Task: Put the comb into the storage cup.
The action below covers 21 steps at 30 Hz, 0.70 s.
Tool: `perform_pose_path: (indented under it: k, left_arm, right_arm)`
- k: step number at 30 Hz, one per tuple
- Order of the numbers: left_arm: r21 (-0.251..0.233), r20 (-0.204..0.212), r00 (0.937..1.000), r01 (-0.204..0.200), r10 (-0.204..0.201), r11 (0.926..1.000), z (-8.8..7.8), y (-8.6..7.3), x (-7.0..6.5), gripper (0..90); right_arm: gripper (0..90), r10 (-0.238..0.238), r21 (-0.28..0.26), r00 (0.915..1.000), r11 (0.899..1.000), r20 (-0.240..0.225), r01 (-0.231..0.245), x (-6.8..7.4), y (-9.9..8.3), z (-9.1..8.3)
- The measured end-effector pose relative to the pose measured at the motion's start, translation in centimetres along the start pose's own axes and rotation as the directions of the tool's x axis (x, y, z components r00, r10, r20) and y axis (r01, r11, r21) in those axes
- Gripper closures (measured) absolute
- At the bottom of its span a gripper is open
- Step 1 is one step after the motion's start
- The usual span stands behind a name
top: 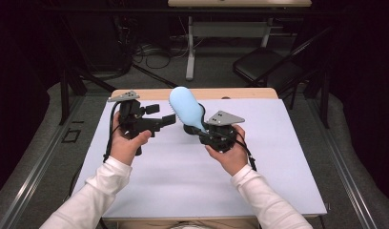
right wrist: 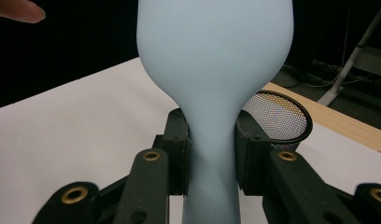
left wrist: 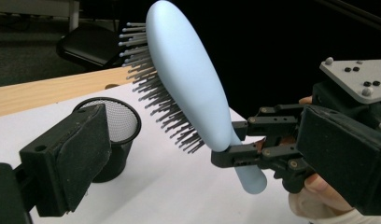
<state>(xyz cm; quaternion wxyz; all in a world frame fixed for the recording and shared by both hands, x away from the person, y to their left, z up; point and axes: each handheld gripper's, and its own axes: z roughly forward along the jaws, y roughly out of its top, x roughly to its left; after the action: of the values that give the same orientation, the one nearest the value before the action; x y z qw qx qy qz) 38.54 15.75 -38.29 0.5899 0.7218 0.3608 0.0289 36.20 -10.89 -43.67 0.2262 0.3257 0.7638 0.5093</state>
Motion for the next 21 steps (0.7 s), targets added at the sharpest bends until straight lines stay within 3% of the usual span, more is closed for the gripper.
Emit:
perform_pose_path:
  k: [7,21]
  left_arm:
    - [0.001,0.011,0.9989,0.045,-0.045,0.999,0.8,0.7,0.4,5.0]
    - [0.009,0.034,0.9906,0.132,-0.132,0.9912,1.9,0.9,1.5,5.6]
  right_arm:
    - [69.5,0.002,-0.01,1.0,1.0,-0.002,-0.002,0.0,0.0,-0.2]
    - [69.5,0.006,-0.019,1.0,1.0,-0.007,-0.006,0.1,0.0,-0.4]
